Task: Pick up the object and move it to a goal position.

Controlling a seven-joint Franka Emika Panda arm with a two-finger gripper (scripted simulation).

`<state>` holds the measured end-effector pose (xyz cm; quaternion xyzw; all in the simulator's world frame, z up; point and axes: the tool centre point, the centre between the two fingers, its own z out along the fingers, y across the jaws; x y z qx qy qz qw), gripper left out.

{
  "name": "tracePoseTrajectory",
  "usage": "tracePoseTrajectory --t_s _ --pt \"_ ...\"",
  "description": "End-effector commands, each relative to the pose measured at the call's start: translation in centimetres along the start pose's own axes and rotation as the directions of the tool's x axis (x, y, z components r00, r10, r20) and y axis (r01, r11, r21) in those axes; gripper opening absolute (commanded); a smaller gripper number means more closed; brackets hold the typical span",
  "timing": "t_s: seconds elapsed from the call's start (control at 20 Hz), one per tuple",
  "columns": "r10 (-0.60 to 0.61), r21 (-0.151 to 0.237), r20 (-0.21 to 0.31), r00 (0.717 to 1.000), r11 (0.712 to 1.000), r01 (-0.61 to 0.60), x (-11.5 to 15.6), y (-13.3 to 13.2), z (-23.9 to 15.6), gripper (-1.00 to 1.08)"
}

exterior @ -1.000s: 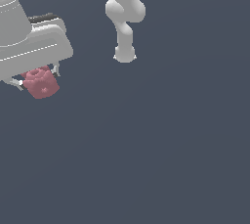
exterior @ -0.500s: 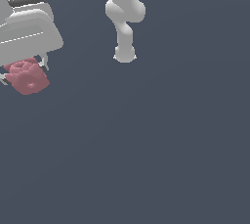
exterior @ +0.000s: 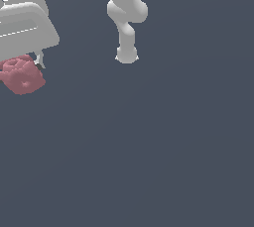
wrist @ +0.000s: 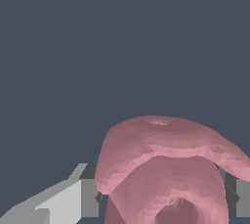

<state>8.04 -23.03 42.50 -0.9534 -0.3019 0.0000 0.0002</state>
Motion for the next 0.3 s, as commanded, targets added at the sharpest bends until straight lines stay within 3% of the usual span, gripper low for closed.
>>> tracePoseTrajectory --t_s 0.0,0.25 --pt "0.000 0.000 0.000 1.000 1.000 0.000 0.03 0.07 -0.14 -1.00" --pt "0.000 0.000 0.000 1.000 1.000 0.000 0.05 0.11 -0.21 -1.00"
